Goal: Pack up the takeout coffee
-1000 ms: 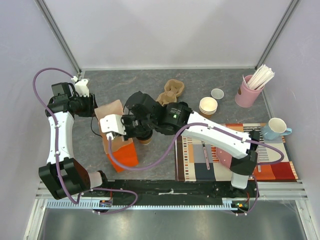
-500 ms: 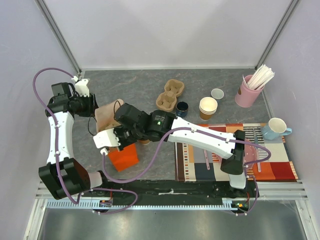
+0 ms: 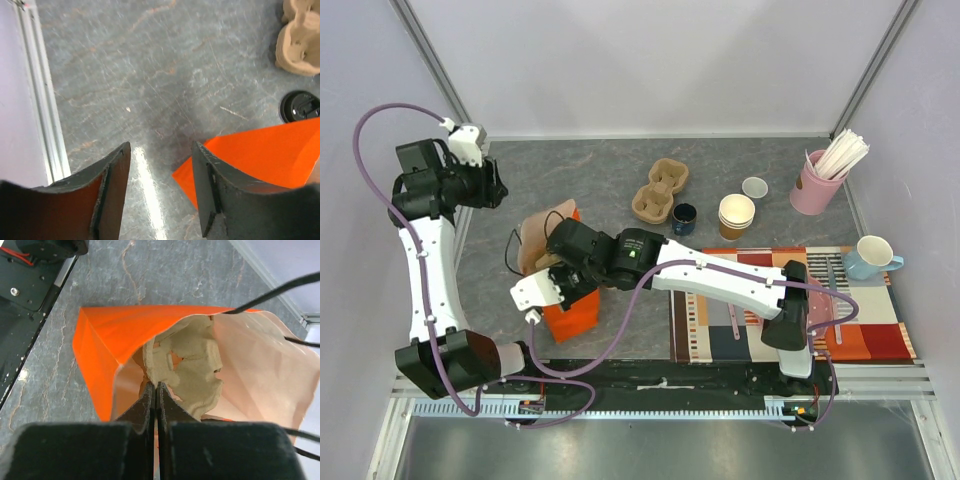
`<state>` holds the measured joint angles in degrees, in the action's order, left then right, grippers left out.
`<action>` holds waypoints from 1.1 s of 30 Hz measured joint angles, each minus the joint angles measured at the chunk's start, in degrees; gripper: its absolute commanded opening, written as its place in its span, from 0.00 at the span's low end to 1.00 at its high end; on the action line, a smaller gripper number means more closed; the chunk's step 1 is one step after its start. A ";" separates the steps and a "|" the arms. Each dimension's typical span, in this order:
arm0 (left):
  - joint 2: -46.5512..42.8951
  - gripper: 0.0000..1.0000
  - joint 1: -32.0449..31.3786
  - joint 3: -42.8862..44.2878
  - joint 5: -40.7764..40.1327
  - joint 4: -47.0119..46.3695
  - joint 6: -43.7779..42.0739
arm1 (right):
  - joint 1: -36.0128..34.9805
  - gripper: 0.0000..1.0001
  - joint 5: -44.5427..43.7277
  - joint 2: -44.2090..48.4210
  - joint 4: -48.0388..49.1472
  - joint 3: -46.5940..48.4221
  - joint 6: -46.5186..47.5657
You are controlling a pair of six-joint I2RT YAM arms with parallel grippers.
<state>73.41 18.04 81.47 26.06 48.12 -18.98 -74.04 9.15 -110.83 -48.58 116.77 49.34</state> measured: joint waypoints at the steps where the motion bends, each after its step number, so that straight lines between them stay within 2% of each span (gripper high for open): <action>1: 0.04 0.63 0.07 1.36 0.11 -0.04 -0.04 | 0.00 0.00 0.07 0.04 -0.04 -0.46 0.37; 3: 0.17 0.66 0.22 3.50 1.79 0.20 -0.07 | -0.04 0.00 0.33 0.04 -0.04 -1.62 1.49; 7: 0.31 0.72 -0.20 6.21 10.43 1.29 -0.61 | -0.04 0.00 0.63 0.04 -0.11 -2.89 2.89; 14: -2.12 0.73 -4.52 6.16 19.21 4.94 -3.54 | -0.04 0.00 1.27 0.04 0.00 -3.02 3.48; 22: -2.40 0.62 -9.18 5.07 17.73 11.10 -12.37 | -0.09 0.00 0.94 0.98 0.90 -4.31 3.87; 28: -2.43 0.61 -9.14 4.92 17.14 17.66 -22.64 | -0.13 0.00 -0.11 2.25 0.96 -5.42 4.57; 33: -1.75 0.62 -9.53 5.53 16.13 20.35 -27.41 | -0.13 0.00 -0.09 2.43 1.03 -5.53 5.01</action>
<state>71.66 8.51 87.00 42.19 68.47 -46.39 -74.17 9.06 -108.40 -47.55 111.24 54.35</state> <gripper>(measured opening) 0.614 0.010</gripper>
